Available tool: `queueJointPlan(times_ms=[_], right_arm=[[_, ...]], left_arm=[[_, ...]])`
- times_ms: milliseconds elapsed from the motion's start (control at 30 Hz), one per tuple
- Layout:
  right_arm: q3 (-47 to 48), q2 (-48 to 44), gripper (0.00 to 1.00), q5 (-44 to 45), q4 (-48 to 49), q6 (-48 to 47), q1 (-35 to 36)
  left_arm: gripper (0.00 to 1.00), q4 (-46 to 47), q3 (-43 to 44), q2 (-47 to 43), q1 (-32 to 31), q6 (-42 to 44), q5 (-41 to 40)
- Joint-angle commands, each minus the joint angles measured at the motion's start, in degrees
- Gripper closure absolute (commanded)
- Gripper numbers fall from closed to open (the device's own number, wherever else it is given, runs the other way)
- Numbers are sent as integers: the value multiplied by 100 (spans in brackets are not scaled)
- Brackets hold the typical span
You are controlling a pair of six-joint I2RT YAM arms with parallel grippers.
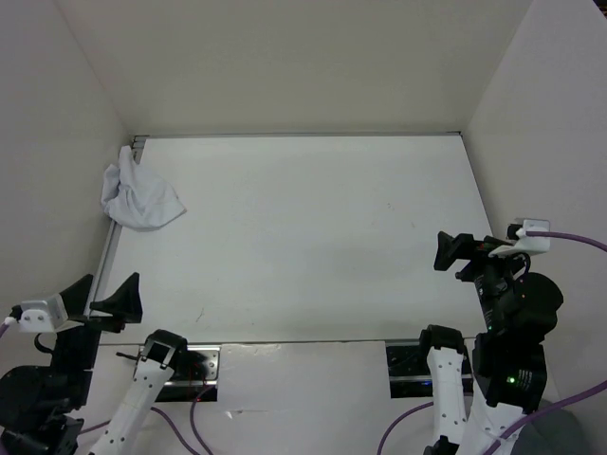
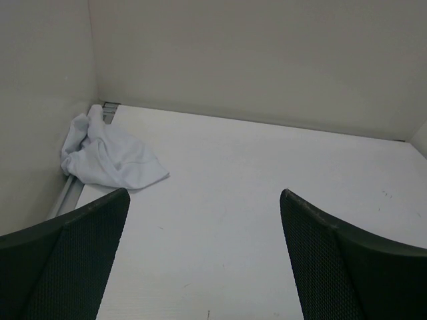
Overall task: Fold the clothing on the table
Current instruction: Move the skirt to the center of the board
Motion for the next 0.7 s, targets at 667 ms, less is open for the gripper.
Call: queueJointPlan(times_ms=[667], right_arm=[[-13, 405, 1, 98, 35, 32, 9]], left_arm=[[0, 520, -249, -621, -968, 45, 20]])
